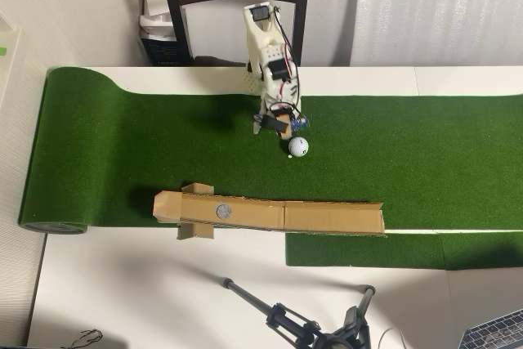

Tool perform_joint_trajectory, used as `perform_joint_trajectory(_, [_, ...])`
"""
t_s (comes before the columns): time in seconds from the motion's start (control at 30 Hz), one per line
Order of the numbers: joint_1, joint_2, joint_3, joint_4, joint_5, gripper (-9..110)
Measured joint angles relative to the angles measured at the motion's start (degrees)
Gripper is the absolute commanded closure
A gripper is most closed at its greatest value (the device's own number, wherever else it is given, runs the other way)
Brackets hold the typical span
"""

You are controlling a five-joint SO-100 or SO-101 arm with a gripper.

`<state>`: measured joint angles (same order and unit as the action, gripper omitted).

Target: Pick up the golf ball and place it on the gray mark at the back.

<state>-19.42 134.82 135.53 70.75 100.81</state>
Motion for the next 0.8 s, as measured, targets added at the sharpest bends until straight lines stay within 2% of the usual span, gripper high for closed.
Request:
perform_joint_trajectory(0.27, [-9.9, -7.2, -3.8, -2.2, 9.3, 56])
perform_joint_trajectory(0.63, [-8.2, -4.0, -4.4, -2.9, 11.3, 56])
perform_joint_trajectory(0.8, [-8.7, -3.0, -4.7, -7.1, 12.8, 56])
